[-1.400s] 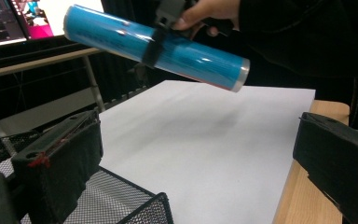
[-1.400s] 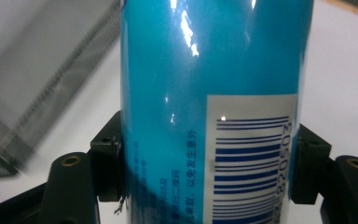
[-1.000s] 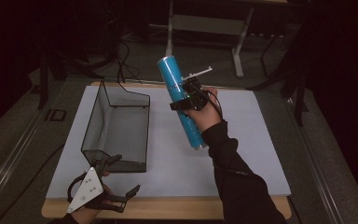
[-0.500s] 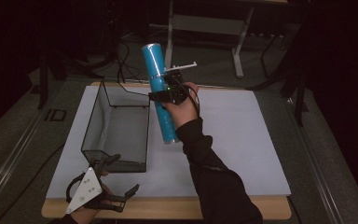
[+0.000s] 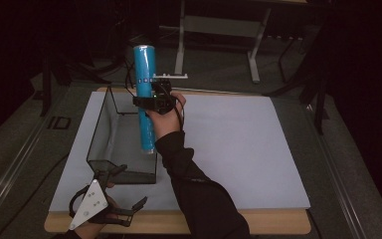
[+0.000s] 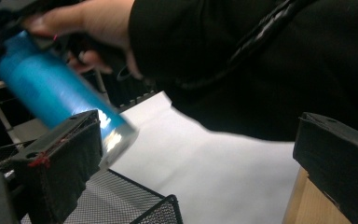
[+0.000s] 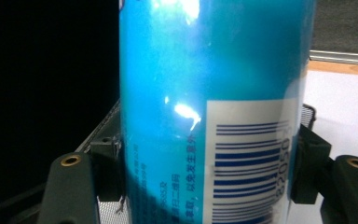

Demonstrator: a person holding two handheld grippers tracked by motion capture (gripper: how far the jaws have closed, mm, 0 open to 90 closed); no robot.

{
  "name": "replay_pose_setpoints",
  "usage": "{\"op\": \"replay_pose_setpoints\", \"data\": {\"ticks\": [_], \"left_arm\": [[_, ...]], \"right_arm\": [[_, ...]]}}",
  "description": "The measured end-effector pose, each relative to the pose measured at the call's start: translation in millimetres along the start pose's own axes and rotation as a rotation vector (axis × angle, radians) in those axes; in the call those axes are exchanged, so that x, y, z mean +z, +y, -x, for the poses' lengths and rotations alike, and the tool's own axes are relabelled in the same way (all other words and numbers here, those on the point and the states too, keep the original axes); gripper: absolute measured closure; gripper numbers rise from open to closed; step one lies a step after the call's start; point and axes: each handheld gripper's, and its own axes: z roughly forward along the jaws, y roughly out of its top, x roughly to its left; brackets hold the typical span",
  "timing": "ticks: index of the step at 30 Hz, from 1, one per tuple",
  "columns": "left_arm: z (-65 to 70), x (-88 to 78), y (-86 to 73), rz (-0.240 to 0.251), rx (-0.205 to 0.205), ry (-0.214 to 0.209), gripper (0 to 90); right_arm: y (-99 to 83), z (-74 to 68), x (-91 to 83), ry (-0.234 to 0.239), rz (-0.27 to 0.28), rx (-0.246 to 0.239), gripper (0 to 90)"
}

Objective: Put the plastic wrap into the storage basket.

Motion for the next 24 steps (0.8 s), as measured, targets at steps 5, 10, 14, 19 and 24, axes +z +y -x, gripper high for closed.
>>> {"op": "replay_pose_setpoints", "data": {"ticks": [5, 10, 14, 19, 24], "left_arm": [[-0.1, -0.3, 0.4, 0.000, 0.001, 0.002, 2.0], [-0.1, -1.2, 0.8, 0.009, -0.003, -0.007, 2.0], [1.0, 0.5, 0.5, 0.004, 0.001, -0.010, 2.0], [1.2, 1.2, 0.4, 0.003, -0.002, -0.015, 2.0], [0.6, 1.6, 0.2, 0.001, -0.004, -0.017, 2.0]], "right_arm": [[-13.5, 0.2, 16.6, 0.010, -0.018, 0.034, 31.7], [-32.7, 7.4, 31.1, 0.038, -0.037, 0.108, 31.7], [-47.8, 12.3, 39.7, 0.035, -0.063, 0.138, 31.7], [-64.2, 17.5, 50.0, -0.002, -0.113, 0.135, 31.6], [-73.9, 26.5, 55.4, -0.009, -0.150, 0.174, 31.5]]}}
